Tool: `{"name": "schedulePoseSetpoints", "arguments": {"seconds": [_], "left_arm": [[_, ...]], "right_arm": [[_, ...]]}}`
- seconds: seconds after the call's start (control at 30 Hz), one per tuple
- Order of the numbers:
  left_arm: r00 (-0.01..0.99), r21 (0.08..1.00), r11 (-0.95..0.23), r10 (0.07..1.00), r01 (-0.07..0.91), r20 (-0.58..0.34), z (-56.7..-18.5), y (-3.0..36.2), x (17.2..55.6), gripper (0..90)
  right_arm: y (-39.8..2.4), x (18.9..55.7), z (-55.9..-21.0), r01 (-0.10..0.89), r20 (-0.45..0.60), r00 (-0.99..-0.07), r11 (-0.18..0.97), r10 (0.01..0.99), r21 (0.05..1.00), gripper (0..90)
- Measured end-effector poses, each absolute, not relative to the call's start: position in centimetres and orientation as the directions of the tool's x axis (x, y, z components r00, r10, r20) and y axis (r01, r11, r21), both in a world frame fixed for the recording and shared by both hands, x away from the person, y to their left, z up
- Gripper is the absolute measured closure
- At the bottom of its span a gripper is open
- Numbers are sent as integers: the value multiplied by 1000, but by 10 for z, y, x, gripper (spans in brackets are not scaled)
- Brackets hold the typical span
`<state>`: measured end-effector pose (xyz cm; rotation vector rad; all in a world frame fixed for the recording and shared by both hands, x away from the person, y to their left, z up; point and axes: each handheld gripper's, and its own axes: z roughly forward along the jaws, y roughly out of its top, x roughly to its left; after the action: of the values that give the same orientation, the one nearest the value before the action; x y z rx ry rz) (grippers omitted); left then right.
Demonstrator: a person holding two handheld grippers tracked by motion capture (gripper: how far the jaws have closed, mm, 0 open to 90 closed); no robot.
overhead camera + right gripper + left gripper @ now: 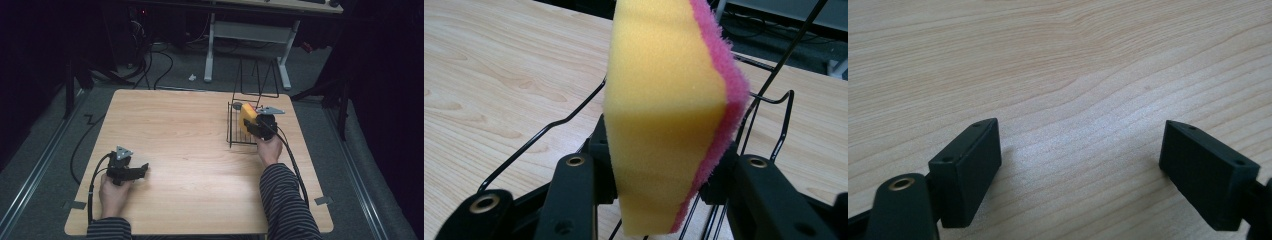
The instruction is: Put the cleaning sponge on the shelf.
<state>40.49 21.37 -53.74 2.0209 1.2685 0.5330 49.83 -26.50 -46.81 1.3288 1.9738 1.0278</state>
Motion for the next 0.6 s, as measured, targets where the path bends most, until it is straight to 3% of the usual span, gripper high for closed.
{"name": "schedulePoseSetpoints", "arguments": {"seconds": [0.47, 0.6], "left_arm": [[440, 730, -291, 898, 618, -15, -537, 214, 405, 174], [440, 730, -292, 898, 618, -14, -537, 214, 405, 174]], "right_arm": [[-264, 497, -469, 520, -29, -373, 235, 927, 821, 600], [-264, 498, -469, 532, -20, -368, 228, 930, 815, 538]]}}
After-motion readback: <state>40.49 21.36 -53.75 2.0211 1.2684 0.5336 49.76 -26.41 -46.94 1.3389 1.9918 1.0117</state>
